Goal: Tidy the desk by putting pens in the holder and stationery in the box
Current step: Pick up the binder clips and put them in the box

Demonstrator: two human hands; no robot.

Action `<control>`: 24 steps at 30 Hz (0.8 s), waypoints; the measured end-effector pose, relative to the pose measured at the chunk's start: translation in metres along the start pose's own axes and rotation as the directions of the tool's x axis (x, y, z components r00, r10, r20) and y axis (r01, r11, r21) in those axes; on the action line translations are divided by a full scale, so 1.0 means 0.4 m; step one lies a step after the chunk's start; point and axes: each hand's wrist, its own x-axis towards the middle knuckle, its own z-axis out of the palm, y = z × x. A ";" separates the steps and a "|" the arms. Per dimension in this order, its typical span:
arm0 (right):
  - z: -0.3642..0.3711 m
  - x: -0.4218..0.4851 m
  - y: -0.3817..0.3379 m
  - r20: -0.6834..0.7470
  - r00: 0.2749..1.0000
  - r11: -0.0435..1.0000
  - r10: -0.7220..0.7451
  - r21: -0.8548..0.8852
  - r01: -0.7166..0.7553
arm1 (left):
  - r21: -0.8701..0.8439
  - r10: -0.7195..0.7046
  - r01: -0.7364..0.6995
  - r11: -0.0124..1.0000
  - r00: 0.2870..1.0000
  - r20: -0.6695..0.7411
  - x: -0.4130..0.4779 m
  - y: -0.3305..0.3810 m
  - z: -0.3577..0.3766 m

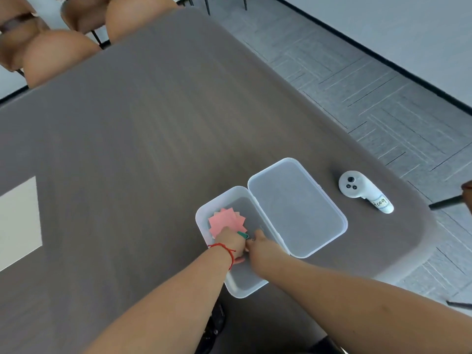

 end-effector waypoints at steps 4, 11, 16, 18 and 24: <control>0.005 -0.003 0.005 -0.015 0.999 0.998 -0.052 0.038 0.052 | -0.049 0.001 0.002 0.999 0.997 0.074 -0.038 0.018 -0.017; -0.124 -0.059 0.079 -0.322 0.947 0.923 -0.013 0.359 0.135 | 0.030 0.046 -0.049 0.998 0.995 0.090 -0.097 0.056 -0.046; -0.187 -0.074 0.222 -0.517 0.772 0.893 0.370 0.426 -0.143 | -0.047 0.187 -0.191 0.980 0.979 -0.087 -0.112 0.044 -0.105; -0.207 -0.075 0.268 -0.348 0.775 0.814 0.527 0.469 -0.342 | 0.081 0.155 -0.143 0.986 0.975 -0.162 -0.098 0.043 -0.120; -0.247 -0.077 0.313 -0.102 0.825 0.681 0.555 0.625 -0.381 | -0.231 0.020 -0.119 0.966 0.920 -0.392 -0.123 -0.007 -0.170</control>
